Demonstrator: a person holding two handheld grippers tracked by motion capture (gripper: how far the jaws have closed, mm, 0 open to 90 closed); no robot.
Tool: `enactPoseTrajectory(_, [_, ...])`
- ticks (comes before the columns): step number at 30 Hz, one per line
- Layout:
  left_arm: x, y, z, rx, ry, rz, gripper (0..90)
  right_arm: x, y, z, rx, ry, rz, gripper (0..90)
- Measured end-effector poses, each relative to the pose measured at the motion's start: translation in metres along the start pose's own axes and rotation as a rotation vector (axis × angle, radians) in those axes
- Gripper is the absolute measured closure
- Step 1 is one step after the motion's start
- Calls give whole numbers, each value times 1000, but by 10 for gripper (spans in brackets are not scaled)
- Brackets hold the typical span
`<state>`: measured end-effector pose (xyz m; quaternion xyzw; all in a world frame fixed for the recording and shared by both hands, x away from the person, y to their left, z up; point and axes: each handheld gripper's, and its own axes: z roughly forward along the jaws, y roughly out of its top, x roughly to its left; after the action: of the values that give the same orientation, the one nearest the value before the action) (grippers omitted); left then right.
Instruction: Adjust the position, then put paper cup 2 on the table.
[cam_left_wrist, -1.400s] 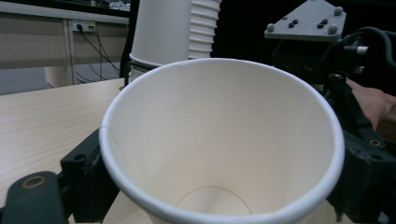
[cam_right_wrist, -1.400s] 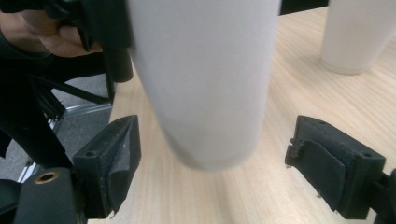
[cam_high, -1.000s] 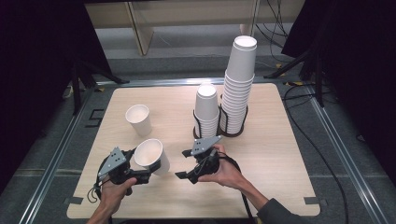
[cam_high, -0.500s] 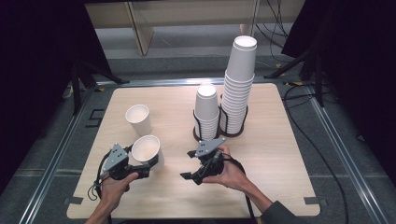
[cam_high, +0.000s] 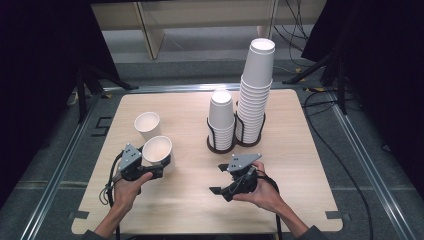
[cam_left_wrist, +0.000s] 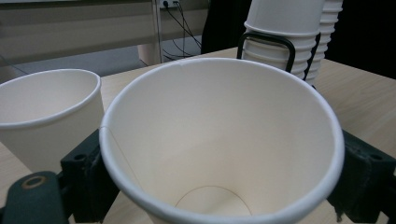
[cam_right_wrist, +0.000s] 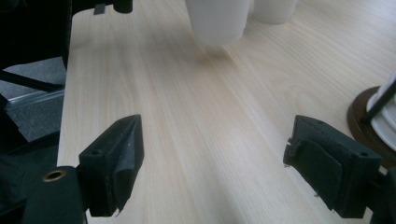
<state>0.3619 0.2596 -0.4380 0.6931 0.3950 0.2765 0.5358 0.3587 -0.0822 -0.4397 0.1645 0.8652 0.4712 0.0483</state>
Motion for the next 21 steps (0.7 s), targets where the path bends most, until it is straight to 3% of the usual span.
enactPoseTrajectory(21, [-1,8,48,13,61,-6,115,7,-13,-8,32,-7,0,188])
